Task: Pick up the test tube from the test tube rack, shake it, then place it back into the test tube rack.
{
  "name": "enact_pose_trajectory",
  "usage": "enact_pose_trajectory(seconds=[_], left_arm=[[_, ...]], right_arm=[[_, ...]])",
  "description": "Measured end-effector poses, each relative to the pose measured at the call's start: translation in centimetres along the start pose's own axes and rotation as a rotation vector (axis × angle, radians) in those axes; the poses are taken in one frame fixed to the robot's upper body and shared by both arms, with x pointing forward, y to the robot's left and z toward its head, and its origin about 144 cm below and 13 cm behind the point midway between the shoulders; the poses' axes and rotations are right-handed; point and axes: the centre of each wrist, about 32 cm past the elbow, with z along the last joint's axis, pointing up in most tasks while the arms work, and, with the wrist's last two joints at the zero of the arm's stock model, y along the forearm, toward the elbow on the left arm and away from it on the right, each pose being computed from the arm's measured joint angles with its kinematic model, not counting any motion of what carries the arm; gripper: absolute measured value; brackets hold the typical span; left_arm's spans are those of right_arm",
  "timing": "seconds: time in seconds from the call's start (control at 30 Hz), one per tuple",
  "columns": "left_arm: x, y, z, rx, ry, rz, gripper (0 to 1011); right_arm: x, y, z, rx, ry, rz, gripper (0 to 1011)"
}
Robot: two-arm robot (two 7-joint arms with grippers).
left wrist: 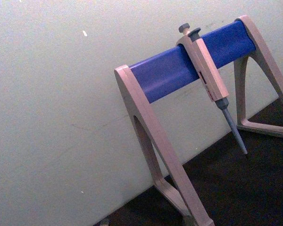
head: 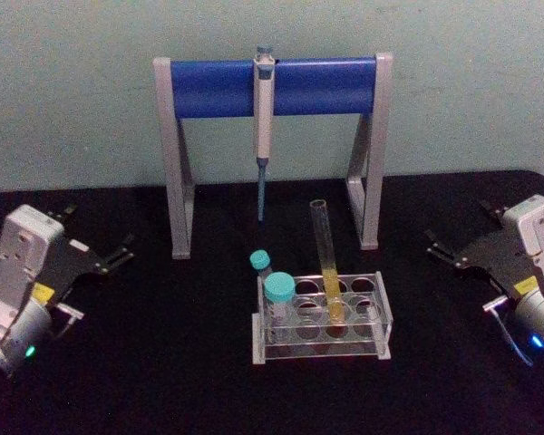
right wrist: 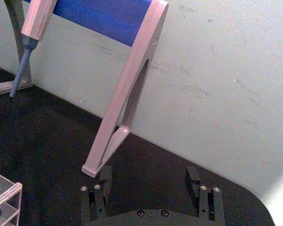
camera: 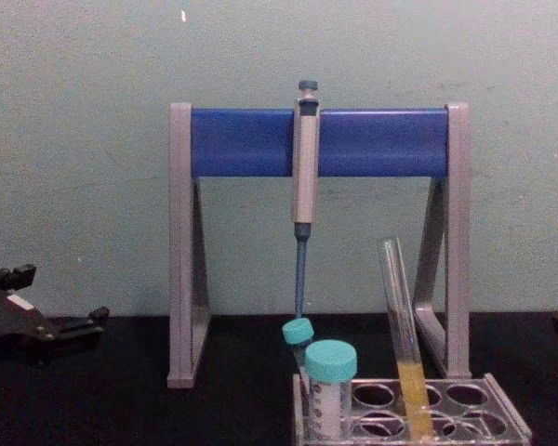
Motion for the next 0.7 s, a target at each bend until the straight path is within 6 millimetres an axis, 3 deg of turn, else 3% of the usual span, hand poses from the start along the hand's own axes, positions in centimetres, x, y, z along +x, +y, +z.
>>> enact_pose_trajectory(seconds=[0.7], left_arm=[[0.0, 0.0, 0.0, 0.0, 0.0, 0.0, 1001]], right_arm=[[0.0, 0.0, 0.0, 0.0, 0.0, 0.0, 1000]])
